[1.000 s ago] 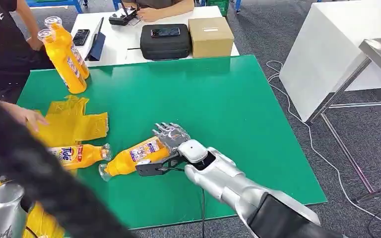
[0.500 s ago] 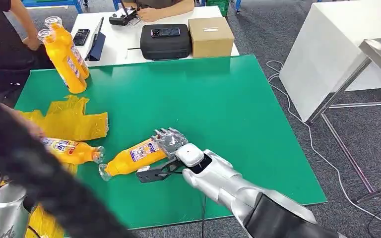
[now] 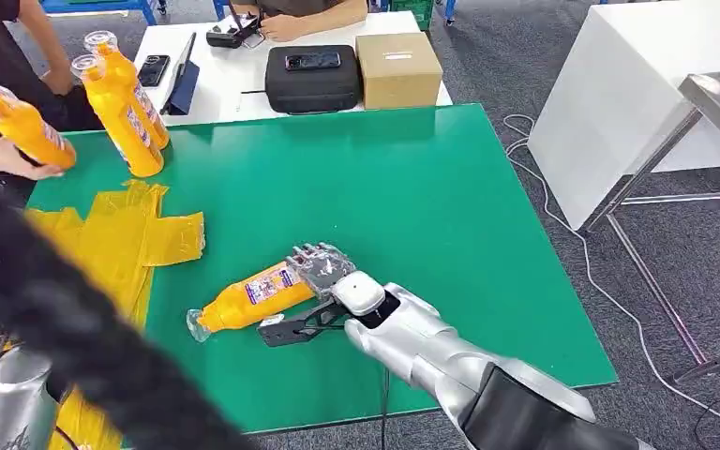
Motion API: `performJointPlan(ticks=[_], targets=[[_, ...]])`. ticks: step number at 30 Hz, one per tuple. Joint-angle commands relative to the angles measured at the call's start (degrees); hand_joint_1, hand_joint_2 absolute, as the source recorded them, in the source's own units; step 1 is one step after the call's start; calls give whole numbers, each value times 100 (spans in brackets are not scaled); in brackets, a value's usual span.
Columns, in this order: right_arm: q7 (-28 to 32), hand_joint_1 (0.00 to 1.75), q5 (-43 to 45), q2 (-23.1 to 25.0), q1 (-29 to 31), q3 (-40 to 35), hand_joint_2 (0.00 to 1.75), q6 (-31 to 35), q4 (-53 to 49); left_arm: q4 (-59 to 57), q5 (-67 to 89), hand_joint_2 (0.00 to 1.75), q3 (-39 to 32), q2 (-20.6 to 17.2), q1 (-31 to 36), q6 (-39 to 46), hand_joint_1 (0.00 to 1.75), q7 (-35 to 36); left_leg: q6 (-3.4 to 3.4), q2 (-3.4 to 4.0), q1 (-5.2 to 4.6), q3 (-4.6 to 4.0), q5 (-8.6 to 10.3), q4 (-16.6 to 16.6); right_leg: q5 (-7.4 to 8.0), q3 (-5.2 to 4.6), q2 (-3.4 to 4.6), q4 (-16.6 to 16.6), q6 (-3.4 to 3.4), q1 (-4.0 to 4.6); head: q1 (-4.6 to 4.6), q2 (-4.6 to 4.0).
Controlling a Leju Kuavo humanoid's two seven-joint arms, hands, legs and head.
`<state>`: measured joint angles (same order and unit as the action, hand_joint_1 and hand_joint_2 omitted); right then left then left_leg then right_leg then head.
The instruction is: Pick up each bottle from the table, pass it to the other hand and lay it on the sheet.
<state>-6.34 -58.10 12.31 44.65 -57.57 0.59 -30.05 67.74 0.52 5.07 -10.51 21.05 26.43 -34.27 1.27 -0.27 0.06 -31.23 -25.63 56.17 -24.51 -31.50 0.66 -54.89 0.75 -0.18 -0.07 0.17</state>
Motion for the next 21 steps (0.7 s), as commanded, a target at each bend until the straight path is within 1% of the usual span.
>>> performJointPlan(ticks=[1,3,5,6,7,8,9,11,12,13,15,17,18,19,20,21], targets=[[-40,0,-116,25,198,-600,175,-218,640,24,31,0,270,248,197,4,0,76,-5,-16,4,1,1,-1,-4,8,-22,4,1,4,0,0],[-62,0,-138,24,167,-660,175,-291,746,-24,25,0,289,253,246,-7,0,88,-7,-23,5,4,1,-2,-5,13,-31,7,2,5,0,2],[-103,0,-175,8,146,-732,175,-417,842,-90,-4,0,294,239,290,-17,0,85,-3,-13,1,4,1,-2,-3,8,-17,4,1,2,-2,0],[-121,0,-172,-6,128,-760,175,-518,890,-142,-47,0,307,223,324,-41,0,72,-7,-22,5,4,1,-1,-5,13,-29,6,1,5,0,0],[33,2,-168,-21,82,-892,175,-1258,1000,-425,-105,0,382,299,639,-144,0,50,-6,-20,5,7,2,-3,-3,14,-25,7,0,5,0,2],[94,147,-149,-53,18,-913,175,-1256,1021,-573,-121,0,429,355,813,-146,0,71,-5,-25,5,4,3,0,-4,12,-29,5,0,5,0,0],[165,175,-112,-70,-13,-935,175,-1277,1062,-709,-115,0,476,398,953,-106,0,72,-8,-43,9,2,6,0,-5,18,-50,10,1,9,-2,0],[203,175,-99,-87,-28,-970,175,-1300,1059,-740,-134,0,503,417,995,-79,0,64,-5,-43,9,14,6,-2,-4,22,-46,14,0,9,-2,0],[223,175,-71,-99,-32,-977,175,-1350,1044,-717,-145,0,517,410,978,-71,0,57,-7,-56,10,24,14,-14,-1,36,-62,27,1,10,-2,0],[223,175,-75,-104,-34,-990,175,-1362,1032,-707,-152,0,521,404,971,-71,0,56,-5,-35,7,28,8,-7,0,38,-39,19,1,8,0,0],[258,175,-48,-126,-30,-1007,175,-1427,1007,-734,-176,0,548,375,986,-69,0,53,-7,-33,6,45,9,-13,2,54,-39,24,2,6,-2,0],[280,175,-58,-149,-28,-1040,175,-1453,992,-753,-213,0,552,358,979,-62,0,30,-6,-19,7,60,3,-7,2,63,-22,18,0,8,-2,0],[289,155,-41,-161,-34,-1038,175,-1460,986,-744,-228,0,553,360,958,-61,0,15,-9,-29,9,58,10,-14,6,64,-33,26,1,9,-2,0],[278,17,-53,-176,-38,-1054,175,-1436,972,-719,-235,0,549,366,935,-51,0,0,-7,-28,5,61,8,-10,3,64,-30,20,1,5,-2,0],[277,0,-59,-187,-45,-1065,175,-1418,963,-686,-241,0,546,370,903,-38,0,-11,-7,-22,5,67,5,-9,1,68,-23,18,0,5,-2,0],[270,0,-43,-197,-56,-1068,175,-1421,962,-631,-249,0,541,370,854,-29,0,-17,-9,-29,8,64,12,-18,7,69,-34,29,0,8,-2,0]])
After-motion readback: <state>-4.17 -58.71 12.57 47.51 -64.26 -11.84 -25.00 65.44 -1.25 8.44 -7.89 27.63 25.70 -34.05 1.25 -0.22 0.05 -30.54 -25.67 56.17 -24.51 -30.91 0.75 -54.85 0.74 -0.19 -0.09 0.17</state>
